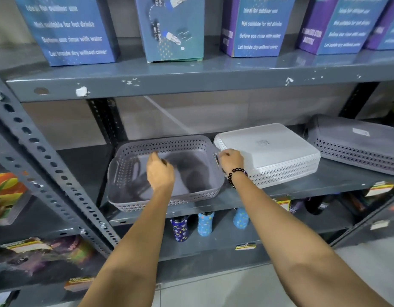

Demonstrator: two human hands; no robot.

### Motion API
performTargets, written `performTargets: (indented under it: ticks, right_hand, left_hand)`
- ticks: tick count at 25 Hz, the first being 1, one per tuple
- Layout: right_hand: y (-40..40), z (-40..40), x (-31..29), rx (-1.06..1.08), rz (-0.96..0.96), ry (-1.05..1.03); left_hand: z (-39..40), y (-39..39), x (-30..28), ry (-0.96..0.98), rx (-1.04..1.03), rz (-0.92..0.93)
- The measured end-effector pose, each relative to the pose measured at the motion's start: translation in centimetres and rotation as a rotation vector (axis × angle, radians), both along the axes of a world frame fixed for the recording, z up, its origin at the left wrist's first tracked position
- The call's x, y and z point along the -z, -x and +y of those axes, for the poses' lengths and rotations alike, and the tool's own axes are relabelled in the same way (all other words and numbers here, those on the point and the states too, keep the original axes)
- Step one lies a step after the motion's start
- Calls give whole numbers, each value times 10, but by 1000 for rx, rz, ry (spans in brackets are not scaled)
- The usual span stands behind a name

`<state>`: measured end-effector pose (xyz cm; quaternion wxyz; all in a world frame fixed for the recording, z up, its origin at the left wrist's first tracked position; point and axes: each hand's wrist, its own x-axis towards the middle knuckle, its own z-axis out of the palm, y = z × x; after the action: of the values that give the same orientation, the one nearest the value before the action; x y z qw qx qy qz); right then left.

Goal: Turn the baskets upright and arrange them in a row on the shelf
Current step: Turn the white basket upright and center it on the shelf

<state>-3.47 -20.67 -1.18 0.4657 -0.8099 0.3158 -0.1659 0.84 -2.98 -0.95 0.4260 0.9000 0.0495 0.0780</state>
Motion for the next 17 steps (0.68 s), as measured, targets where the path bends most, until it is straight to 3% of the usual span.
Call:
performTargets:
  ticks: [5,8,14,17]
  right_hand:
    - [17,-65,-21,9,-131,79]
    - [24,-130,-19,78,-85,130]
    - [29,-240,-10,81,153,370]
    - [20,-278,-2,5,338,443]
  left_hand:
    - [-104,13,-9,61,247,-5]
    - [-170,16,-11,70,330,20]
    - [-249,6,6,-36,84,174]
    - [-258,-4,6,1,-110,351]
